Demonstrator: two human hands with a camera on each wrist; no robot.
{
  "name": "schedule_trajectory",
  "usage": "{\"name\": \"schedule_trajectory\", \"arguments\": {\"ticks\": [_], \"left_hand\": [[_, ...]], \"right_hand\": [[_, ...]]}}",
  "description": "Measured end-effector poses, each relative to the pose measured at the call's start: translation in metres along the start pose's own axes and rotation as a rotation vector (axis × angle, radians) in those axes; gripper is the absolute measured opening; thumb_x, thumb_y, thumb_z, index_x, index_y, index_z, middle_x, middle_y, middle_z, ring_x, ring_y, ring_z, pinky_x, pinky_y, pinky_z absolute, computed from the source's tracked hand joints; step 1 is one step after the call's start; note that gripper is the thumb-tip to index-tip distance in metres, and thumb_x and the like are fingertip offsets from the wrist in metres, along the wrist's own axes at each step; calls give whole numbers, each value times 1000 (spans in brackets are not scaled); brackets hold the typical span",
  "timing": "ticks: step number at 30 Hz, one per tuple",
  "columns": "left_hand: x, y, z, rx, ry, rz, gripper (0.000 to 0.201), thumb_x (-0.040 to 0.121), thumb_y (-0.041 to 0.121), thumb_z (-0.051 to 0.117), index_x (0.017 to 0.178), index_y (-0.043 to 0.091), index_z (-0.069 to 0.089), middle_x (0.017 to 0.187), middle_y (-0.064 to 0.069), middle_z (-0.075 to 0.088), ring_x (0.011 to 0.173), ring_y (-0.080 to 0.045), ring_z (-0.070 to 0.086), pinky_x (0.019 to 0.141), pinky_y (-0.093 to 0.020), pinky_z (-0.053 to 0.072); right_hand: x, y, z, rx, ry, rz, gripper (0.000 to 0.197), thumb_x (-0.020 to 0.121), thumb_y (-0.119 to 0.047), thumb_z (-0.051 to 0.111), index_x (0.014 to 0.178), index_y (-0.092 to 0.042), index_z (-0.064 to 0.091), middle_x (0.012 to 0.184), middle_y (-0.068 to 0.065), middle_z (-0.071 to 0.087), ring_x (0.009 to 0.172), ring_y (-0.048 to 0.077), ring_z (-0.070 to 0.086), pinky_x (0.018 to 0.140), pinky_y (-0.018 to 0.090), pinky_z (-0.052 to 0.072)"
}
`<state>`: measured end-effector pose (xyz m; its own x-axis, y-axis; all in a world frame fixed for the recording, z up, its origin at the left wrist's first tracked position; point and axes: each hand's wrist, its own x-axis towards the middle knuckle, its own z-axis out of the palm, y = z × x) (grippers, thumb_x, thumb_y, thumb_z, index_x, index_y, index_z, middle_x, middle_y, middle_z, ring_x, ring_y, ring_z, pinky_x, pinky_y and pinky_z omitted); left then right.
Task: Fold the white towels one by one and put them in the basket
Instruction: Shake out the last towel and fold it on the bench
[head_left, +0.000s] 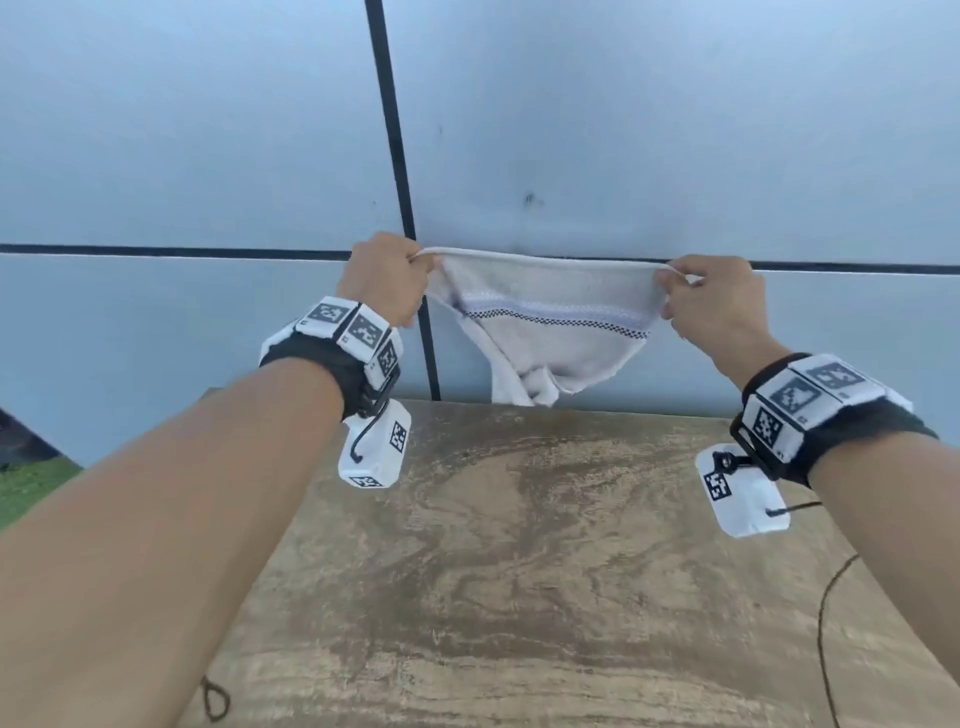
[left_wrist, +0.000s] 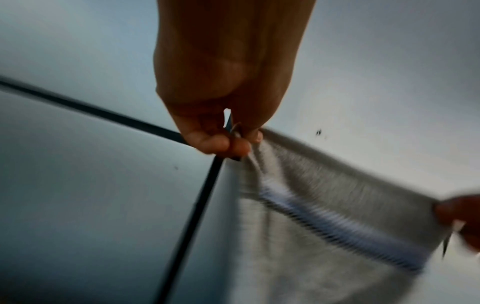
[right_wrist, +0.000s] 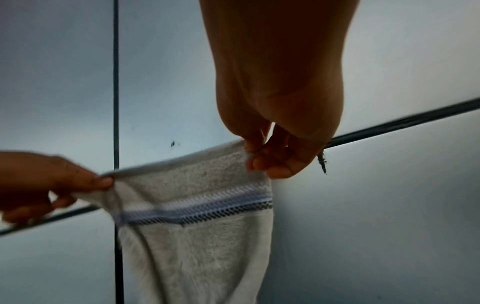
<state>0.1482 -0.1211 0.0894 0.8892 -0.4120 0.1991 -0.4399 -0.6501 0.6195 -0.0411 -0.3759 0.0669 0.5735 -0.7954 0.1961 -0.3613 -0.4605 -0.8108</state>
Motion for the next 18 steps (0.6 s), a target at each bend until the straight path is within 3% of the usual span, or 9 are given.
{"name": "schedule_trajectory", "arguments": {"ticks": [2, 4, 7, 10, 13, 16, 18], "left_hand": [[-3, 14, 5, -267, -43, -122, 27, 100, 30, 54, 86, 10, 64, 65, -16, 64, 45, -25, 67, 50, -32, 56], [-7, 33, 4, -560, -77, -230, 16, 103, 25, 52, 95, 15, 61, 76, -22, 69, 52, -29, 71, 51, -35, 61], [-3, 47, 2, -703, -7, -138, 16, 104, 21, 52, 100, 11, 65, 93, -24, 70, 63, -36, 74, 60, -44, 63], [0, 37, -1, -412, 63, 65, 18, 99, 13, 55, 90, 4, 68, 83, -24, 67, 61, -39, 71, 57, -45, 62], [-4, 8, -2, -2, -41, 183, 14, 85, -2, 60, 75, 3, 67, 72, -22, 65, 67, -38, 70, 57, -42, 58], [-21, -20, -2, 121, -89, 184, 11, 92, 8, 64, 84, 10, 71, 75, -14, 68, 67, -35, 68, 64, -39, 56], [-37, -36, -2, 148, -115, 170, 11, 95, 18, 64, 87, 15, 71, 75, -11, 67, 65, -31, 65, 67, -39, 55]], "right_hand": [[2, -7, 1, 114, -10, 62, 18, 95, -21, 57, 82, -24, 70, 78, 8, 75, 55, 21, 66, 64, 34, 61], [3, -15, -2, 219, 4, 80, 21, 96, -17, 55, 81, -24, 68, 86, 8, 76, 59, 21, 72, 64, 33, 62], [5, -19, -9, 272, 87, 11, 26, 99, -17, 53, 80, -29, 67, 94, 3, 76, 68, 17, 75, 75, 41, 62], [3, -13, -18, 186, 32, 14, 24, 97, -19, 55, 78, -26, 68, 95, 6, 76, 68, 16, 75, 73, 43, 60], [-7, 1, -25, 31, -48, 13, 20, 93, -24, 60, 75, -25, 68, 88, 5, 77, 74, 24, 74, 65, 33, 56], [-25, 15, -29, -117, -84, -50, 19, 92, -30, 62, 76, -24, 71, 79, 8, 73, 76, 28, 69, 74, 38, 57], [-45, 24, -29, -184, -111, -91, 23, 93, -31, 63, 75, -18, 70, 77, 14, 69, 69, 27, 60, 66, 32, 49]]}}
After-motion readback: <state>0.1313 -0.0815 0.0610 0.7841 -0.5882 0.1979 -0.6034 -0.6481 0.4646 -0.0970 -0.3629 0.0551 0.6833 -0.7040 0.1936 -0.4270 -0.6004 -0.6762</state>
